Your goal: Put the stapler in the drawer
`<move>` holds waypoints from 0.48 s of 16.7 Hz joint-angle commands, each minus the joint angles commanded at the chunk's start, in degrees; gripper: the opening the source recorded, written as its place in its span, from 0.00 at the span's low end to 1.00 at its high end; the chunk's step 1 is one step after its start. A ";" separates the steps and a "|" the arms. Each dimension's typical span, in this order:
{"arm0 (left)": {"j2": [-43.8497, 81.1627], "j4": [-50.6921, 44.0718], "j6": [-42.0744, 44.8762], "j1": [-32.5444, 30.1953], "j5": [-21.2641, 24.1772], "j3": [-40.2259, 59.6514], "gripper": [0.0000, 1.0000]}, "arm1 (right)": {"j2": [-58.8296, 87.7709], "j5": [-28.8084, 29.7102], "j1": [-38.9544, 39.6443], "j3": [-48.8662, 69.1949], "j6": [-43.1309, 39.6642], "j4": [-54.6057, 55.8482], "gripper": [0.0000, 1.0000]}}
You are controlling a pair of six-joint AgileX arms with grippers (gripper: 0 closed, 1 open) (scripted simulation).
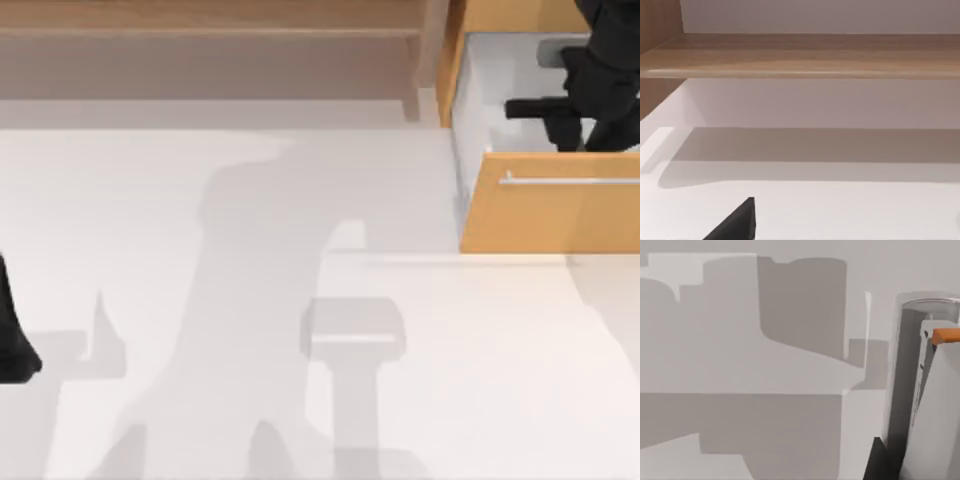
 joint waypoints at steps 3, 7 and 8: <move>0.00 0.00 0.00 0.00 0.00 0.00 1.00 | 0.45 -0.10 -0.08 0.14 0.72 -0.42 0.00; 0.00 0.00 0.00 0.00 0.00 0.00 1.00 | 0.43 -0.12 -0.18 -0.08 0.74 -0.14 0.00; 0.00 0.00 0.00 0.00 0.00 0.00 1.00 | 0.40 -0.10 -0.16 -0.43 0.73 0.29 0.00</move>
